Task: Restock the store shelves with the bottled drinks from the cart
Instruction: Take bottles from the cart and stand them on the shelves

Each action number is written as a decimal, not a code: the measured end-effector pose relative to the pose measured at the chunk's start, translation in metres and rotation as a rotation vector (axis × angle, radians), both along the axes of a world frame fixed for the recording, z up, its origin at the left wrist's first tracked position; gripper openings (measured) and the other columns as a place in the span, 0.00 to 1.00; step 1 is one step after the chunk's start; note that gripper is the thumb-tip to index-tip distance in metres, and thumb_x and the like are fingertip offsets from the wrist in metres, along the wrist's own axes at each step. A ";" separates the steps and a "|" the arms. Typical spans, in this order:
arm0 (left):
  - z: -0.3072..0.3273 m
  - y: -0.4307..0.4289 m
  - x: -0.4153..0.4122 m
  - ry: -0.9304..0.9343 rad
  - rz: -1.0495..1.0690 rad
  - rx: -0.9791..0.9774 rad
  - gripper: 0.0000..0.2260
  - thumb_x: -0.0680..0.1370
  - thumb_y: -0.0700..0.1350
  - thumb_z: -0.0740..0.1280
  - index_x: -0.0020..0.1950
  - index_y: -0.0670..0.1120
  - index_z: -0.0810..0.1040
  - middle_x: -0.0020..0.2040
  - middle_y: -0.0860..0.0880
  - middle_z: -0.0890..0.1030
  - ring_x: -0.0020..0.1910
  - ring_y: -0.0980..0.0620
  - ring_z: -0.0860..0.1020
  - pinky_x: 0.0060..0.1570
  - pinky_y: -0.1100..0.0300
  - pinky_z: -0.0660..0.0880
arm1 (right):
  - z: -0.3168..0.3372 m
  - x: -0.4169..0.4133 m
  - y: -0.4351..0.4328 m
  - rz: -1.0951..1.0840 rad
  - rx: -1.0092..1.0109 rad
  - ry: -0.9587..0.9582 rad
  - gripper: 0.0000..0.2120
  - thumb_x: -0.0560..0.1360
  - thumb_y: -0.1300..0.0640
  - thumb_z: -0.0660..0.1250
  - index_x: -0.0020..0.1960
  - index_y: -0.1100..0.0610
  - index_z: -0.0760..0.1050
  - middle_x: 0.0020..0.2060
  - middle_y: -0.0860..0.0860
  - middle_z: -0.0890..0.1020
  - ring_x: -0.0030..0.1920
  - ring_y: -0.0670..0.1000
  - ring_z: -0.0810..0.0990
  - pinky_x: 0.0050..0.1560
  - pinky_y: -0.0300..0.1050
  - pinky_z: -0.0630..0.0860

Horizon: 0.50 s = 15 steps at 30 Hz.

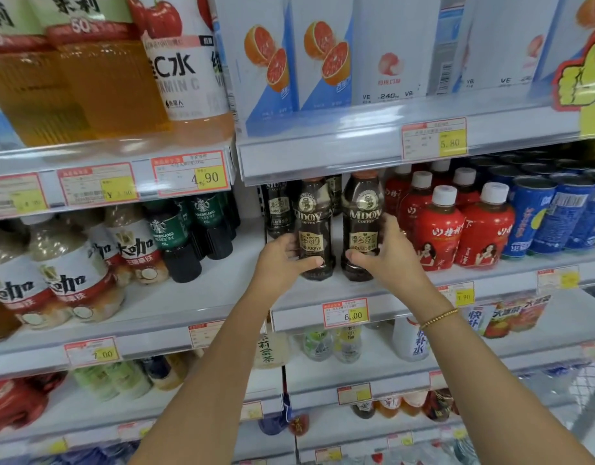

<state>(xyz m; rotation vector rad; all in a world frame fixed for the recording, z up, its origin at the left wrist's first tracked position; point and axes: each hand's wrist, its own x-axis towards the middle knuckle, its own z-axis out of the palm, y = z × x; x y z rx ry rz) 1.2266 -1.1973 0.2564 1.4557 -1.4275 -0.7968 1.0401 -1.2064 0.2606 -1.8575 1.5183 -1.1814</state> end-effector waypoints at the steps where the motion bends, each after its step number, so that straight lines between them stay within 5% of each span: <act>1: 0.000 0.000 -0.001 -0.003 0.013 -0.004 0.24 0.68 0.37 0.75 0.62 0.39 0.74 0.55 0.46 0.79 0.48 0.54 0.77 0.40 0.75 0.73 | -0.003 0.000 0.000 -0.058 0.001 0.064 0.33 0.66 0.54 0.76 0.65 0.60 0.66 0.57 0.55 0.76 0.57 0.55 0.75 0.52 0.44 0.70; 6: -0.002 -0.004 -0.008 0.004 0.096 -0.024 0.20 0.67 0.39 0.76 0.56 0.41 0.75 0.46 0.50 0.78 0.38 0.61 0.76 0.33 0.78 0.72 | -0.002 0.004 -0.001 -0.150 -0.031 0.123 0.29 0.63 0.53 0.78 0.59 0.61 0.71 0.51 0.57 0.82 0.52 0.57 0.80 0.49 0.48 0.75; 10: 0.004 -0.021 -0.020 -0.013 0.222 -0.022 0.19 0.67 0.43 0.77 0.55 0.40 0.77 0.48 0.46 0.81 0.42 0.52 0.77 0.43 0.63 0.73 | 0.001 0.017 -0.031 -0.158 -0.019 0.141 0.27 0.64 0.51 0.77 0.57 0.60 0.72 0.51 0.57 0.82 0.52 0.58 0.80 0.49 0.49 0.76; 15: 0.002 -0.053 -0.021 0.152 0.322 0.096 0.20 0.68 0.42 0.76 0.56 0.37 0.78 0.55 0.41 0.81 0.44 0.52 0.76 0.47 0.62 0.72 | -0.003 0.030 -0.081 -0.156 0.014 0.123 0.24 0.66 0.53 0.75 0.57 0.63 0.74 0.54 0.59 0.81 0.56 0.59 0.78 0.54 0.51 0.75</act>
